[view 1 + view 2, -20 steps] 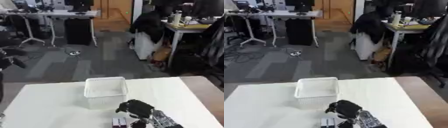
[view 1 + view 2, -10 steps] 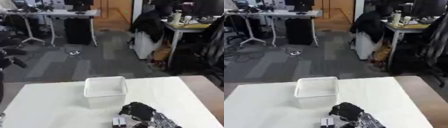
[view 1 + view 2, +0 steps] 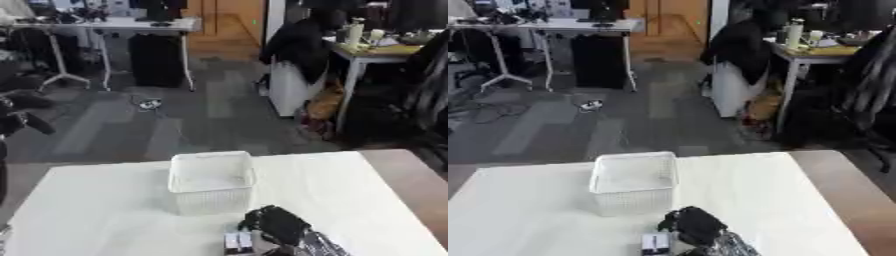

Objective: Pick up objects on the table and place them in the box.

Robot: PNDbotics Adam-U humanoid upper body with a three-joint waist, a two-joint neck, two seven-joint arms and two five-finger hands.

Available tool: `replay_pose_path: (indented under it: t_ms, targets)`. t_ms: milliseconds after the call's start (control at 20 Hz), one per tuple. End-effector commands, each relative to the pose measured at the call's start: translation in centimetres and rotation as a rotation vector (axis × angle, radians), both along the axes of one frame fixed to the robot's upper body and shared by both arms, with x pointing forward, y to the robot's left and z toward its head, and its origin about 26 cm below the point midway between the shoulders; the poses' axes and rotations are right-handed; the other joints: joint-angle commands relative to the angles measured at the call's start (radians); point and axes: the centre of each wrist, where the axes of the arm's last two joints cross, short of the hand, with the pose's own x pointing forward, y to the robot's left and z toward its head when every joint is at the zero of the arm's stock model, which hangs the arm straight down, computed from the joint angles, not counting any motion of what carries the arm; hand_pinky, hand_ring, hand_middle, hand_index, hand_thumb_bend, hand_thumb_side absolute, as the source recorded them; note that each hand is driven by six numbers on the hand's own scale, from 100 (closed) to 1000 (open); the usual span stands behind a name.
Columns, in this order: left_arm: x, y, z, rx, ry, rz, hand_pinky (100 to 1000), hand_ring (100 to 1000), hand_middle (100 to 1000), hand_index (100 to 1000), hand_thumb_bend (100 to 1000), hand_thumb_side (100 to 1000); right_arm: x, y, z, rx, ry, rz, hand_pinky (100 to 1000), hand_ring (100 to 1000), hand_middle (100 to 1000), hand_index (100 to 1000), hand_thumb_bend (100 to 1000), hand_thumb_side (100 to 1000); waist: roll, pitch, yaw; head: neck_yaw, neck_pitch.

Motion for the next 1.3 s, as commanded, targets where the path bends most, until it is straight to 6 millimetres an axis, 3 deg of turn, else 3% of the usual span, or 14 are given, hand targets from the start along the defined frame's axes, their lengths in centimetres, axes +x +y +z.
replay_pose_path:
  t_ms: [50,100,150,250,450,500,550,950,1200,1300]
  targets:
    - [-0.1,0.0,0.9,0.015,-0.032,-0.003,378,605,681,871,255,1000,0.2,0.5,0.5,0.019,-0.023,0.001,478,449,497,735,844,1000,0.004,-0.007,0.002,0.0,-0.007]
    - [-0.1,0.0,0.9,0.015,-0.032,-0.003,379,605,681,871,255,1000,0.2,0.6,0.4,0.028,-0.029,0.001,562,494,535,757,836,1000,0.004,-0.008,0.002,0.001,-0.007]
    - [-0.1,0.0,0.9,0.015,-0.032,-0.003,378,605,681,871,255,1000,0.2,0.8,0.4,0.047,-0.04,0.003,275,332,398,639,852,1000,0.004,-0.008,0.001,0.001,-0.008]
    - [-0.1,0.0,0.9,0.015,-0.032,-0.003,378,604,681,871,255,1000,0.1,1.0,0.2,0.1,-0.059,0.003,115,202,270,508,836,917,0.004,-0.008,0.001,0.003,-0.009]
    - [-0.1,0.0,0.9,0.015,-0.031,-0.004,377,604,680,871,256,1000,-0.2,1.2,-0.2,0.242,-0.114,0.013,100,100,111,336,768,786,0.005,-0.007,0.0,0.004,-0.012]
    - [-0.1,0.0,0.9,0.016,-0.031,-0.004,378,604,680,871,256,1000,-0.2,1.2,-0.3,0.264,-0.128,0.02,100,100,126,355,784,808,0.005,-0.007,0.0,0.004,-0.012]
    - [-0.1,0.0,0.9,0.016,-0.03,-0.005,377,604,680,871,255,1000,-0.3,1.2,-0.4,0.281,-0.141,0.028,100,100,122,319,759,778,0.005,-0.007,0.0,0.004,-0.012]
    - [-0.1,0.0,0.9,0.017,-0.029,-0.006,377,604,680,871,255,1000,-0.5,1.0,-1.1,0.393,-0.176,0.093,100,100,138,316,718,710,0.005,-0.006,-0.001,0.005,-0.014]
    - [-0.1,0.0,0.9,0.017,-0.029,-0.007,377,603,680,871,255,1000,-0.6,1.0,-1.3,0.412,-0.158,0.1,100,100,146,324,717,725,0.006,-0.006,0.0,0.004,-0.017]
    - [-0.1,0.0,0.9,0.017,-0.03,-0.007,377,604,680,871,254,1000,-0.6,1.0,-1.3,0.405,-0.162,0.092,100,152,203,389,762,845,0.005,-0.006,0.0,0.004,-0.017]
